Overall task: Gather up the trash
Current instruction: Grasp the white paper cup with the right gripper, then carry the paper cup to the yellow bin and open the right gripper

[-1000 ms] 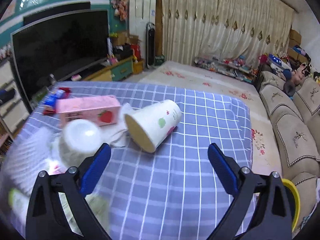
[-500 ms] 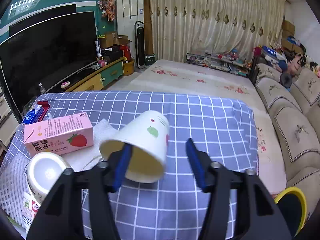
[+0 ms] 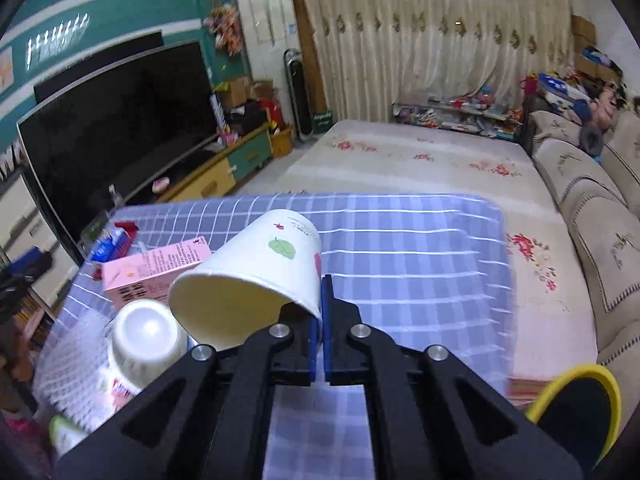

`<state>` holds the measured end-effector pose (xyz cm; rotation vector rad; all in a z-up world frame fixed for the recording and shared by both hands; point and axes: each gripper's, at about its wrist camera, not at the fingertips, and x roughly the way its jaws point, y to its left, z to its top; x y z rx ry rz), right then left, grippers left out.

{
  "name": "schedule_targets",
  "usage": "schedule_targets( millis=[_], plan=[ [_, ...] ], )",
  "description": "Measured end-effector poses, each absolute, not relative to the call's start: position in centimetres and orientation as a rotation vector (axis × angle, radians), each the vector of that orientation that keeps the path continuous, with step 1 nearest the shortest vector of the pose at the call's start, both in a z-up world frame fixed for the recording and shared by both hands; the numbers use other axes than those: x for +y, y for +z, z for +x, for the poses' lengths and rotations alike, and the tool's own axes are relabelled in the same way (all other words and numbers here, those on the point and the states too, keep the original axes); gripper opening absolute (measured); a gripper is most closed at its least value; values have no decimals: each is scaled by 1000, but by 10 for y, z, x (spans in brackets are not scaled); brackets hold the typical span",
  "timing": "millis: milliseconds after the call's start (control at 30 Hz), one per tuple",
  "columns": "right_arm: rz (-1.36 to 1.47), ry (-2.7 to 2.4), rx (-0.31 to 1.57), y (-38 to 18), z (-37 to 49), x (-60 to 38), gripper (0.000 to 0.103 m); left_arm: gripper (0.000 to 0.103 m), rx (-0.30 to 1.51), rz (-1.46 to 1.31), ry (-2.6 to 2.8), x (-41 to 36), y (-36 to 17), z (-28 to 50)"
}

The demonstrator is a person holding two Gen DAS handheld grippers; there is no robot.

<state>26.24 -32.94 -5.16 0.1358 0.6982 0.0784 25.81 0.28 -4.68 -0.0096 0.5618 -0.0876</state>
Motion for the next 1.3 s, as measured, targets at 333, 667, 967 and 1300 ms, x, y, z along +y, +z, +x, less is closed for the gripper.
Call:
schedule_targets(
  millis=[333,667,967,1300],
  plan=[
    [276,-377,877,-89,141,-508,2,99,546,37,-173,-24,-36,240],
    [287,-523,1153,-193,147,-577,4,99,564,78,-287,-58,-14,212],
    [277,-534,1127,-194,147,-581,27,99,618,177,-342,-84,-11,199],
    [264,-497,1026,-167,132,-561,42,99,762,355,-526,-145,-37,207]
  ],
)
